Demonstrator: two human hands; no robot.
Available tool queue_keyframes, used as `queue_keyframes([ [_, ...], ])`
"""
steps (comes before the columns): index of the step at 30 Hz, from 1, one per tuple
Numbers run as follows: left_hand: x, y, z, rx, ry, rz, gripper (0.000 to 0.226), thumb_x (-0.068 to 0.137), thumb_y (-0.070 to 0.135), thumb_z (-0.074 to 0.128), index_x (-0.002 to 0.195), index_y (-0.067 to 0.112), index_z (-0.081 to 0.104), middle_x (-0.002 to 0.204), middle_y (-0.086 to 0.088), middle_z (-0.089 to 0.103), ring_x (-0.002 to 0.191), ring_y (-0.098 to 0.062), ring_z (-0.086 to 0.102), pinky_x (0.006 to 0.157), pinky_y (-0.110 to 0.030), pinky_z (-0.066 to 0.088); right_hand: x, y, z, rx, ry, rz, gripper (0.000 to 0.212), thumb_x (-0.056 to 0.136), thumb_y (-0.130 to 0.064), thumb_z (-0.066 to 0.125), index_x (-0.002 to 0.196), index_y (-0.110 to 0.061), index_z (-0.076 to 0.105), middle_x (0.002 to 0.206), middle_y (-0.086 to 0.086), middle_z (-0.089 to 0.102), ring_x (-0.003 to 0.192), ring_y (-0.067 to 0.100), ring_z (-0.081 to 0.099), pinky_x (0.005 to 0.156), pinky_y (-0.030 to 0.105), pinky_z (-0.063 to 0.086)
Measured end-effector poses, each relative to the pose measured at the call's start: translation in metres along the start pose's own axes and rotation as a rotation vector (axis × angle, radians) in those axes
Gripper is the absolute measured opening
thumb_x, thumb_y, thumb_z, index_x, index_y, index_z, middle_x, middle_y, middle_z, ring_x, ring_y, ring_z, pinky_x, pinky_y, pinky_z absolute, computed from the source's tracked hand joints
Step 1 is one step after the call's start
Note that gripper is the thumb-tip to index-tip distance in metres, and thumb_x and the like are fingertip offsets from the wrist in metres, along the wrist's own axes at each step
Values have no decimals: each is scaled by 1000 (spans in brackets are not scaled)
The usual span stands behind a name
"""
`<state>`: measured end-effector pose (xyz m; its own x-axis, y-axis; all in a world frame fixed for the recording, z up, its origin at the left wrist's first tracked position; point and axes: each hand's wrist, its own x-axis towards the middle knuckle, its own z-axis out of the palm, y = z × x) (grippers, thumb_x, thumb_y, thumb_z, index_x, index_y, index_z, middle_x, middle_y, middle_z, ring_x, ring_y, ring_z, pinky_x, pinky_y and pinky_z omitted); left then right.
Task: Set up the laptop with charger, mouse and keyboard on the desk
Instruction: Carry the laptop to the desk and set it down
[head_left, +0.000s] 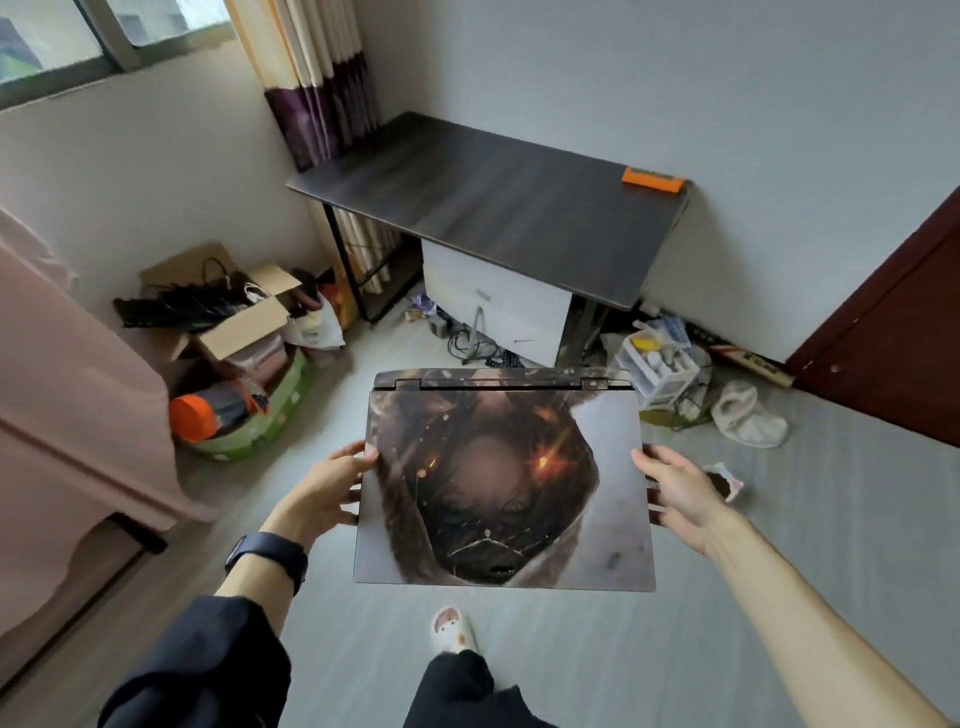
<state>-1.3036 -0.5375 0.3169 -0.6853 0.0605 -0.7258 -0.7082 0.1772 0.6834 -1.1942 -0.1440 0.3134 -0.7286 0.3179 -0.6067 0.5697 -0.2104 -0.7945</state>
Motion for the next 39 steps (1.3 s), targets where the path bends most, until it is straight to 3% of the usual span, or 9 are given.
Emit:
queue_keyframes([
  [3,50,63,-13,15,-15,21,30,99,29,57,129,30,56,120,-14,62,104,-35,59,81,-49,51,46,-39,27,21,8,-2,21,99,-31,62,116,-22,68,100,5,75,84,25,69,73,36,53],
  [8,123,162,-21,72,-5,20,24,99,28,57,123,31,55,119,-12,60,104,-35,57,90,-53,47,121,-103,60,65,59,14,21,98,-29,63,116,-18,68,91,3,72,64,15,65,50,25,47],
  [15,229,271,-6,168,53,35,33,100,28,55,133,28,53,119,-10,60,88,-26,58,69,-39,49,243,-173,92,108,72,11,14,99,-27,62,109,-20,69,94,3,74,80,23,65,72,34,49],
  [22,342,389,15,178,109,-23,36,98,33,57,134,25,56,142,-26,48,119,-48,53,105,-67,34,391,-274,110,75,47,36,16,100,-28,60,111,-21,69,105,3,74,97,27,67,76,36,50],
  [25,375,439,24,188,157,-12,31,100,31,55,131,26,56,144,-26,45,96,-36,53,102,-60,40,440,-316,118,68,33,52,18,101,-28,58,111,-19,69,103,5,76,98,27,69,79,37,53],
  [28,413,479,33,182,168,-31,37,99,31,56,137,28,53,135,-12,49,111,-35,50,92,-52,44,482,-353,124,52,34,101,16,101,-29,58,111,-23,68,104,4,76,103,29,69,94,47,53],
  [31,472,519,35,205,184,-59,37,96,33,60,133,31,56,134,-10,51,115,-39,52,98,-59,44,530,-384,134,74,69,138,6,101,-26,59,98,-27,63,99,-1,72,96,23,66,92,46,51],
  [35,556,563,42,281,79,-137,35,97,31,58,128,14,59,148,-35,30,135,-59,29,106,-70,23,588,-404,149,100,153,199,31,99,-29,62,129,-22,61,113,1,71,109,28,65,101,53,48],
  [39,631,625,63,342,25,-119,25,98,31,55,116,16,65,128,-20,58,106,-36,58,85,-54,50,648,-426,166,172,297,297,43,98,-28,62,140,-19,54,126,7,67,118,33,60,104,56,46],
])
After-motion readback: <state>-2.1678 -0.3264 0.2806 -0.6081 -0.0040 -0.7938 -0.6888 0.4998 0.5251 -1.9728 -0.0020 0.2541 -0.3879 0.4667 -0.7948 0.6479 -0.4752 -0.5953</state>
